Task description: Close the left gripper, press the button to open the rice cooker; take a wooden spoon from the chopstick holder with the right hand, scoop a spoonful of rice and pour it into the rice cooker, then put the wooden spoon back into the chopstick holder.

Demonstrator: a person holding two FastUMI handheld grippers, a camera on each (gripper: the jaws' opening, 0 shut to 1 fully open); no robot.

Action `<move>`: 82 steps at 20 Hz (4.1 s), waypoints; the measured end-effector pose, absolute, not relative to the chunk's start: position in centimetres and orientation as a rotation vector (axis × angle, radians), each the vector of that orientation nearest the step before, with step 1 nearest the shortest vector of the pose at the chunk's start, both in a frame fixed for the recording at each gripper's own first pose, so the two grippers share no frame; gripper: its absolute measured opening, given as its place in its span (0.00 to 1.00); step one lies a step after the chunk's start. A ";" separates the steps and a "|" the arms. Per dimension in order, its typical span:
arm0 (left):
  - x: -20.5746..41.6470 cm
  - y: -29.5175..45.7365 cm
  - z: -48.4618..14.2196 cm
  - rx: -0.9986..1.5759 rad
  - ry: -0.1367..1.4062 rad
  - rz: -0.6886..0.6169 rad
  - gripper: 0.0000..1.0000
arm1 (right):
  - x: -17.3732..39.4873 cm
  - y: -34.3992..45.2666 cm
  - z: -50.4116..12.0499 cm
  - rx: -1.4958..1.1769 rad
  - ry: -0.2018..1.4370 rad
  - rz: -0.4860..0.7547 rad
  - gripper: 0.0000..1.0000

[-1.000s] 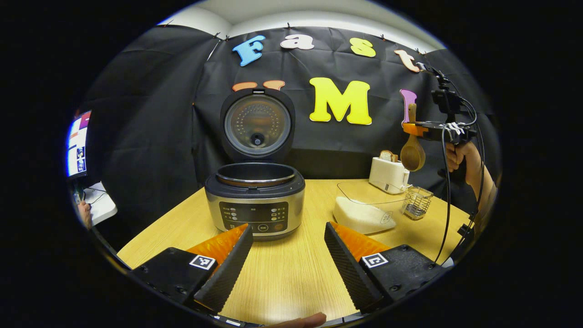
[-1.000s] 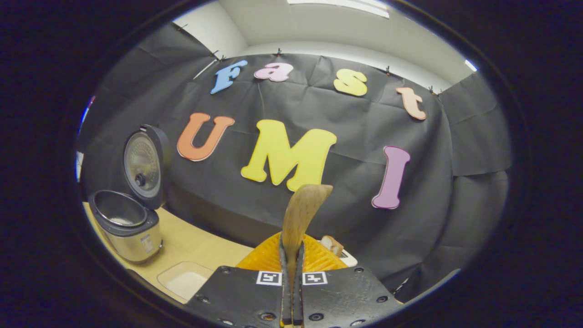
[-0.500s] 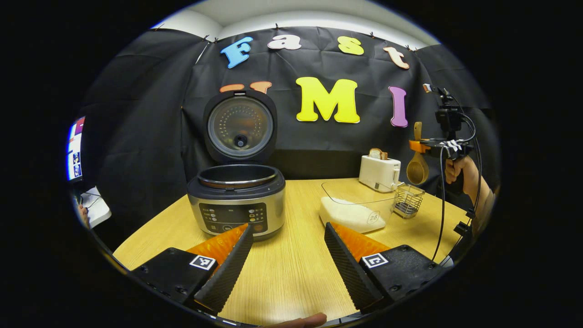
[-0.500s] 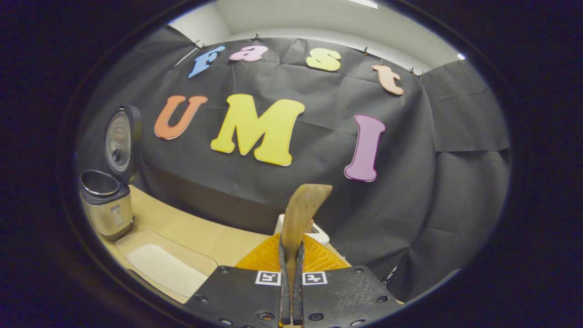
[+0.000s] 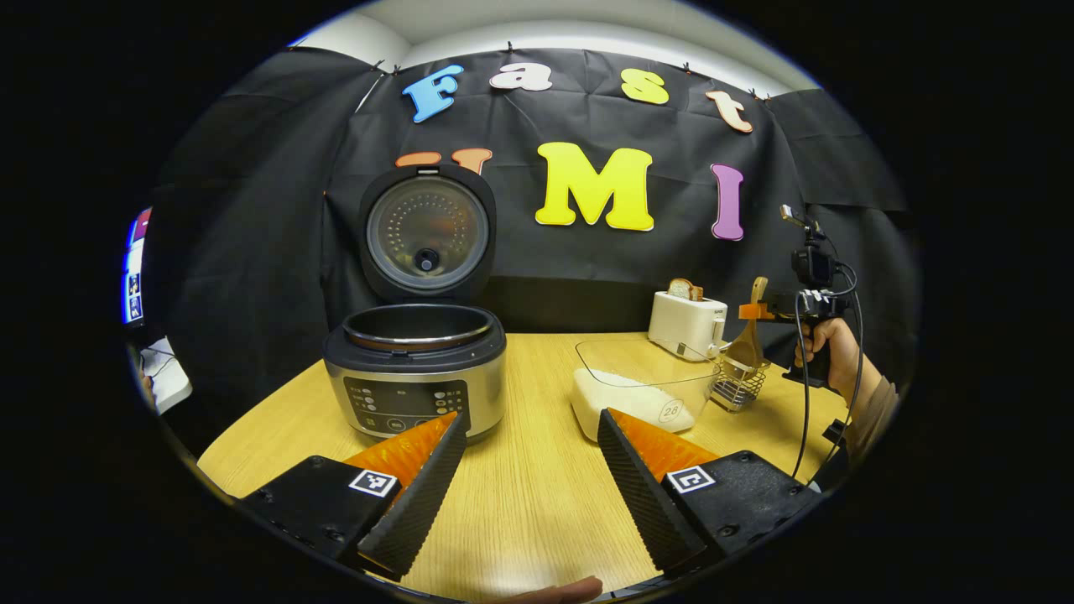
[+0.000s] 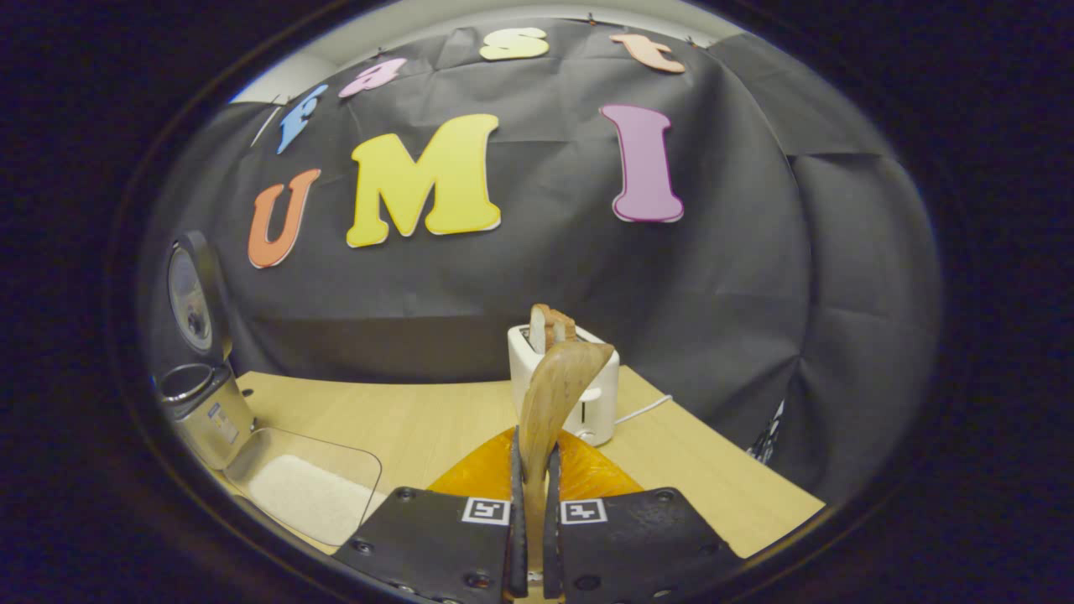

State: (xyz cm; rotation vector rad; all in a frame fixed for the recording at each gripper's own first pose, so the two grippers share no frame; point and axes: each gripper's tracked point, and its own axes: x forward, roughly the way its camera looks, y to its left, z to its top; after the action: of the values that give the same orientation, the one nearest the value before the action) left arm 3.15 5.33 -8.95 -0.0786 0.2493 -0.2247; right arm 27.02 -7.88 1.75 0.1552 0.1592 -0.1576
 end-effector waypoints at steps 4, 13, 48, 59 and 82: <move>3.4 5.7 -8.9 -0.092 0.249 -0.222 1.00 | 27.3 -8.5 0.0 0.239 0.231 -0.149 0.12; 3.8 6.5 -7.5 -0.119 0.242 -0.222 1.00 | 25.3 -8.7 5.3 0.177 0.119 -0.192 0.84; 30.6 16.6 17.6 -0.009 0.057 0.068 0.99 | 16.8 -8.2 5.2 -0.017 0.016 0.056 0.96; 37.0 19.0 14.2 -0.042 0.252 0.115 1.00 | 16.0 -8.0 3.3 0.047 0.035 0.074 0.93; 23.5 17.6 7.5 0.016 0.329 0.080 0.98 | 8.8 -2.4 1.3 -0.026 -0.008 0.179 0.95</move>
State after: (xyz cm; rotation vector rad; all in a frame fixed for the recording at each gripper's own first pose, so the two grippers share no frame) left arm 23.51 17.60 7.53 0.0161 0.3287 0.0800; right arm 8.78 -2.43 1.28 -0.0255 -0.0077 0.1791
